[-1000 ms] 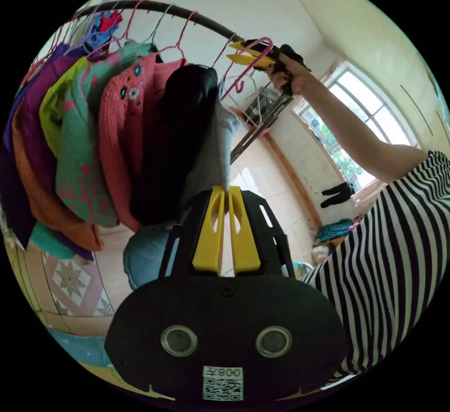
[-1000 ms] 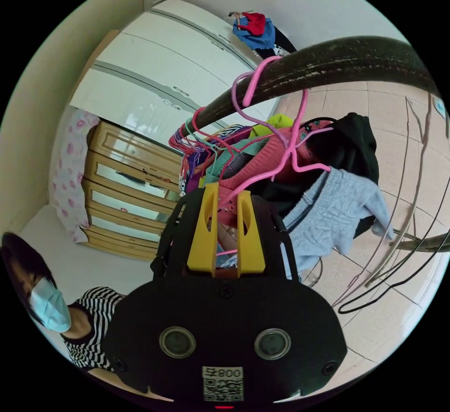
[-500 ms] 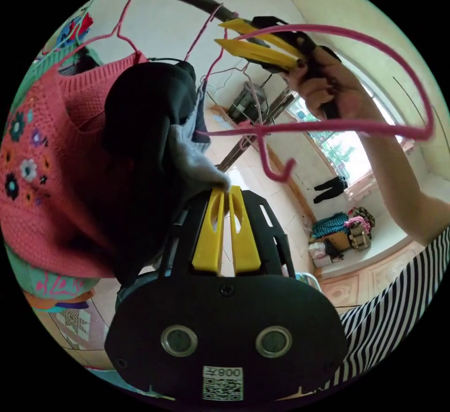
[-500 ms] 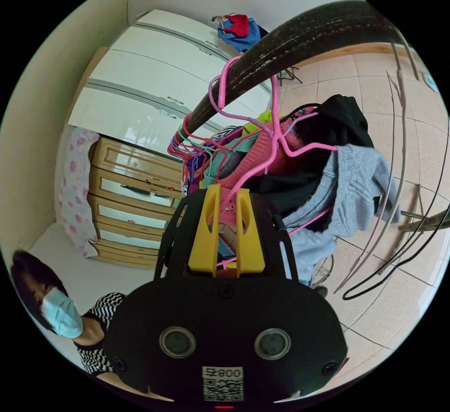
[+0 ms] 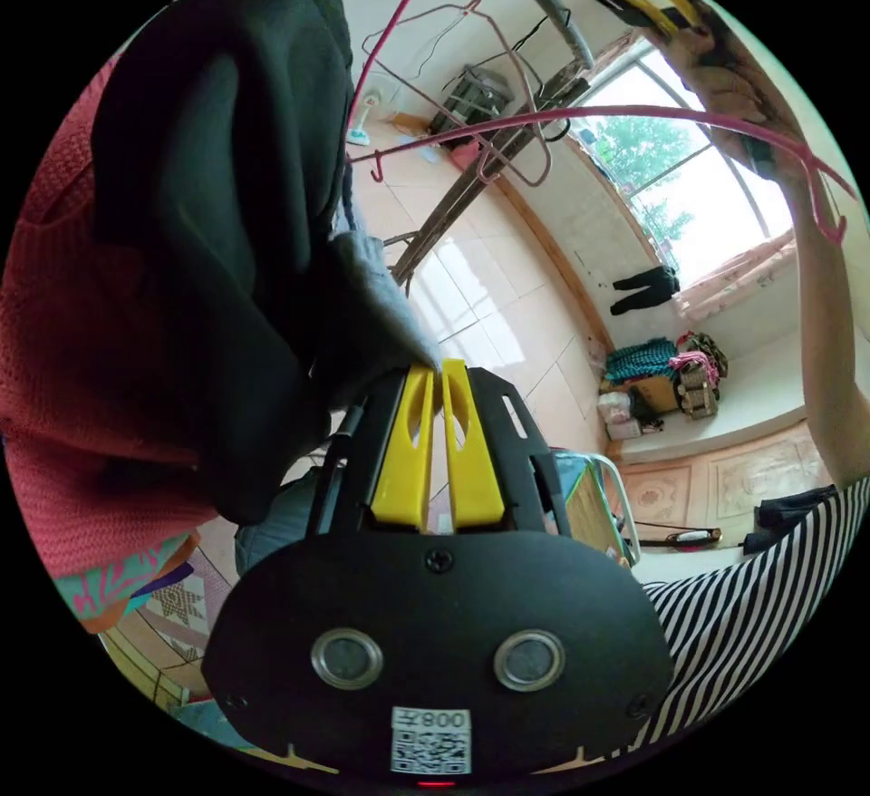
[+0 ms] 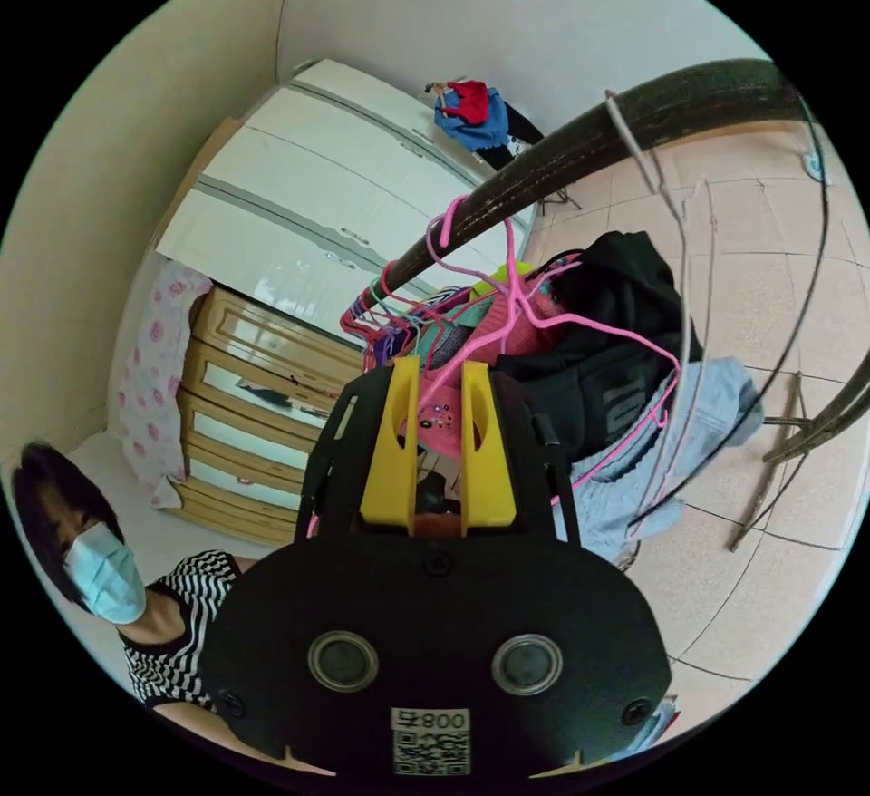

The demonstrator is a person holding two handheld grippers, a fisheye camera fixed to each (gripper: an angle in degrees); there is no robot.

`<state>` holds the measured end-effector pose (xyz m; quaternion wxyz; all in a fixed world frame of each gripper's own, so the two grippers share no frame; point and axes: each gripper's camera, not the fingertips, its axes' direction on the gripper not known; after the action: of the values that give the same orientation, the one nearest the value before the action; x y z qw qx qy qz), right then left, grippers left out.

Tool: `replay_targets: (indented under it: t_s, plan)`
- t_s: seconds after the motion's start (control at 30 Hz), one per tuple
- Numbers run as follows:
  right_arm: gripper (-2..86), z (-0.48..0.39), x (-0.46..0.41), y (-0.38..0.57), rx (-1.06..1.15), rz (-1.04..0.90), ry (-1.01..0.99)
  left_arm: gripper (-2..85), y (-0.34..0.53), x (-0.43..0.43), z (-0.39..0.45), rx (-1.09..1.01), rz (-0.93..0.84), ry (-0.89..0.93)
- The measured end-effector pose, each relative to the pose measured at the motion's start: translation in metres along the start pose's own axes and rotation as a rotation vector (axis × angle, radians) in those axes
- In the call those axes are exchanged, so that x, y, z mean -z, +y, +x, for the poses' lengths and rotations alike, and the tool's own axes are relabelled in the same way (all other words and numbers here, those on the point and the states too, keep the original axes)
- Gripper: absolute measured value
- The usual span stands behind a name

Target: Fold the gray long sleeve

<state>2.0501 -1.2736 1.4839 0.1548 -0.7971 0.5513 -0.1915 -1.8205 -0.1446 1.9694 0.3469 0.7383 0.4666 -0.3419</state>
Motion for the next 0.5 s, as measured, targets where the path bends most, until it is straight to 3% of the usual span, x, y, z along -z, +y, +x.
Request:
replay_targets:
  t_s: [0.2, 0.5]
  plan:
    - [2.5, -0.073, 0.082, 0.037, 0.038, 0.260, 0.133, 1.6, -0.030, 0.019, 0.000, -0.087, -0.046, 0.046]
    - [2.1, -0.191, 0.191, 0.136, -0.021, 0.560, 0.276, 1.6, -0.052, 0.080, 0.015, -0.291, -0.109, 0.134]
